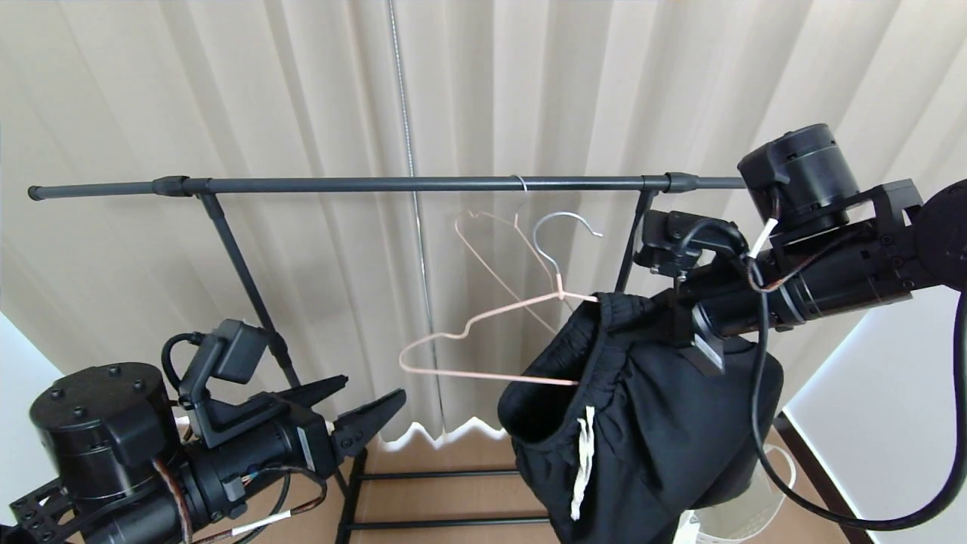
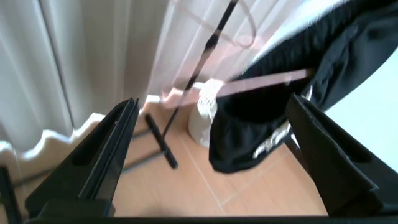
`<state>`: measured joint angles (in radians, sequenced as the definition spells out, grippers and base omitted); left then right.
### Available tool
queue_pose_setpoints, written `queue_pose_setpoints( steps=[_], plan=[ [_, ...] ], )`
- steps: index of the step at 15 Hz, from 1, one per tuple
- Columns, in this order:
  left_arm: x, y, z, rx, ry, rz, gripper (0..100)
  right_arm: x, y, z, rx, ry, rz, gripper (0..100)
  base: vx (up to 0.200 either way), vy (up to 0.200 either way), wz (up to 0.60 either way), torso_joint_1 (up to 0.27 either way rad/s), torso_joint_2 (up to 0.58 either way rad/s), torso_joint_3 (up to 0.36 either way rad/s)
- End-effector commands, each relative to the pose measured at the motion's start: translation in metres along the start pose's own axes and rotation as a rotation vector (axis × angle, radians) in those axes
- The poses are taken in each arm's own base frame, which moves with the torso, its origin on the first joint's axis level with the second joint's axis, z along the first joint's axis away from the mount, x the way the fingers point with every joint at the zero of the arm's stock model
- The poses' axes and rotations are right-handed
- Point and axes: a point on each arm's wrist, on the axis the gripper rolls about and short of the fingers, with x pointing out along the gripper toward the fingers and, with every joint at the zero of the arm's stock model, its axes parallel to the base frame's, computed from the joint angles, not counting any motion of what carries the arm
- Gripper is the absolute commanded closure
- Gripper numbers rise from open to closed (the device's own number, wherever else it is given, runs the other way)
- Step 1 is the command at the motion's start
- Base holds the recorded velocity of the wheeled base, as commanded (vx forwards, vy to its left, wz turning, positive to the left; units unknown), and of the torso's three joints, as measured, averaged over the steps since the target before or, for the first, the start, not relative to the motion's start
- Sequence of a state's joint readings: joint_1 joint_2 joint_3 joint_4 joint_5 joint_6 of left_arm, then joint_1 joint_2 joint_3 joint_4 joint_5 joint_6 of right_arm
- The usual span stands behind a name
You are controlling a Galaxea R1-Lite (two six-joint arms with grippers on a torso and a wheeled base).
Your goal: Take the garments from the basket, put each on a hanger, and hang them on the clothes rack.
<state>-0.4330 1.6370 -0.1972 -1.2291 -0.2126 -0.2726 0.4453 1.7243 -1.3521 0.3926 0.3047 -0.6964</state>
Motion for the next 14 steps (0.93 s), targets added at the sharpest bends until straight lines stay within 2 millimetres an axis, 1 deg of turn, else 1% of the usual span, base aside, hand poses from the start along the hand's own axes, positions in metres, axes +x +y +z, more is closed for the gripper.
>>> queue_pose_setpoints(
  steps=[1,2,3,6,7,8,10,11,12,14],
  plan=[
    [0.004,0.001,0.0,-0.013,0.009,0.009,0,0.004,0.01,0.011,-0.022,-0.01,-0.03,100,0.0,0.0,0.0,0.0,0.0,0.0],
    [0.018,-0.002,-0.003,-0.07,0.083,0.03,0,0.008,0.015,0.017,-0.049,-0.01,-0.11,100,0.0,0.0,0.0,0.0,0.0,0.0],
    [0.028,-0.003,-0.006,-0.098,0.13,0.065,0,0.009,0.015,0.018,-0.056,-0.027,-0.134,100,0.0,0.0,0.0,0.0,0.0,0.0],
    [0.054,-0.012,-0.006,-0.161,0.164,0.131,0,0.011,0.021,0.02,-0.076,-0.054,-0.212,100,0.0,0.0,0.0,0.0,0.0,0.0],
    [0.066,-0.012,-0.008,-0.164,0.188,0.151,0,0.01,0.023,0.019,-0.08,-0.069,-0.222,100,0.0,0.0,0.0,0.0,0.0,0.0],
    [0.085,-0.013,-0.012,-0.158,0.218,0.19,0,0.007,0.028,0.021,-0.09,-0.087,-0.221,100,0.0,0.0,0.0,0.0,0.0,0.0],
    [0.108,-0.017,-0.015,-0.175,0.203,0.247,0,0.006,0.033,0.022,-0.058,-0.096,-0.21,100,0.0,0.0,0.0,0.0,0.0,0.0],
    [0.113,-0.017,-0.015,-0.174,0.196,0.254,0,0.006,0.034,0.023,-0.043,-0.1,-0.205,100,0.0,0.0,0.0,0.0,0.0,0.0],
    [0.122,-0.018,-0.013,-0.176,0.179,0.263,0,0.006,0.043,0.029,-0.031,-0.121,-0.182,100,0.0,0.0,0.0,0.0,0.0,0.0],
    [0.13,-0.018,-0.017,-0.172,0.186,0.262,0,0.003,0.045,0.03,-0.033,-0.13,-0.182,100,0.0,0.0,0.0,0.0,0.0,0.0]
  ],
)
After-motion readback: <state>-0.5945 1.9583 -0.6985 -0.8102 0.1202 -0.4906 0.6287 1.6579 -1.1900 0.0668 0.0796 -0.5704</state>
